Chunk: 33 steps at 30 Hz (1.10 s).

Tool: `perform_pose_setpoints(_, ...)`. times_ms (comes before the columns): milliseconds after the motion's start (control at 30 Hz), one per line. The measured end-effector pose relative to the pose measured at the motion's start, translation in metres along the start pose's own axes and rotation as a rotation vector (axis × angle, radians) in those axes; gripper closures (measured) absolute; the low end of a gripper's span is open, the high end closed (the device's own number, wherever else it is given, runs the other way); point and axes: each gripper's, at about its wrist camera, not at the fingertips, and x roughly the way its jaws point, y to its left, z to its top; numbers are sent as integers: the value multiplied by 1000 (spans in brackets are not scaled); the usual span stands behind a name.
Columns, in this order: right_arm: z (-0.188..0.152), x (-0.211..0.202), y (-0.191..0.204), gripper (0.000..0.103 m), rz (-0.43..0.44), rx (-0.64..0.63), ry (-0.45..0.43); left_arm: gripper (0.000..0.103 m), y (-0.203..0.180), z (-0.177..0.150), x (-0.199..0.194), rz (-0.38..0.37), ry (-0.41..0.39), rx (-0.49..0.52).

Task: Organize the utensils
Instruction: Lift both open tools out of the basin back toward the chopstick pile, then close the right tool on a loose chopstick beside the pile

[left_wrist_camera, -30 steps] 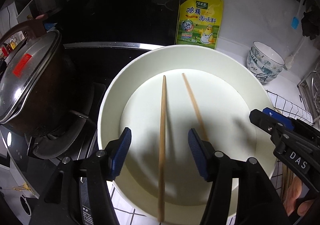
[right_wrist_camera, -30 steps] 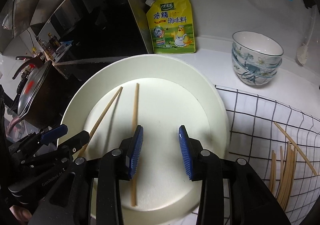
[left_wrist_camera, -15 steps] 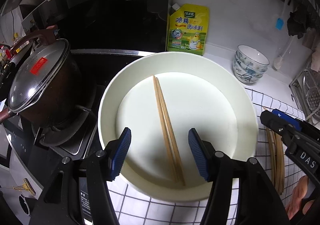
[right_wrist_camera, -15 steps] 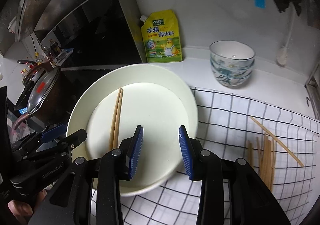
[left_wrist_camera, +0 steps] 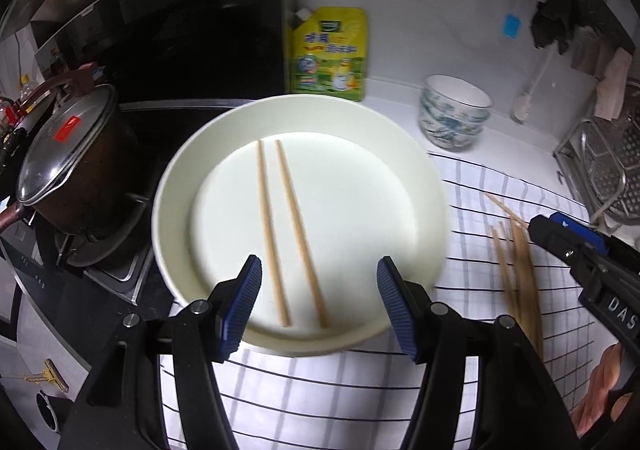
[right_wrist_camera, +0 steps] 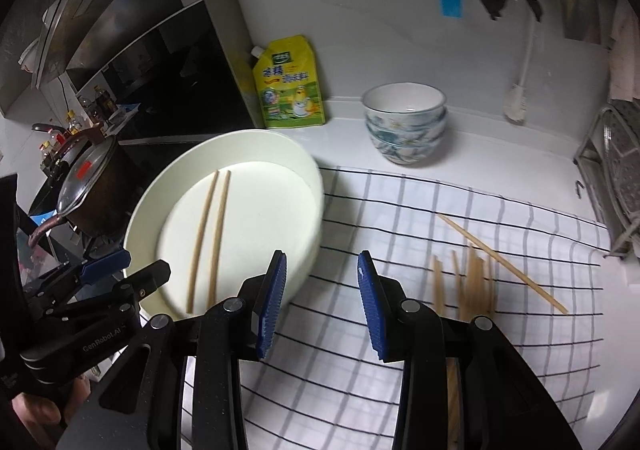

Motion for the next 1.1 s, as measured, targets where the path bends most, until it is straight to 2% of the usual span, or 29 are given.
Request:
perform_pose_setpoints(200, -17, -22, -39, 66, -40, 34, -10, 42, -40, -4, -6, -47, -8, 43)
perform_pose_setpoints(600, -59, -43, -137, 64, -156, 129, 20, 39, -127, -18, 5, -132, 35, 129)
perform_pose_setpoints(833, -74, -26, -185, 64, -184, 90, 43, 36, -160, -33, 33, -133, 82, 123)
perform_pose_setpoints(1100, -63, 13, -213, 61, -157, -21, 61, 33, -176, -51, 66, -91, 112, 73)
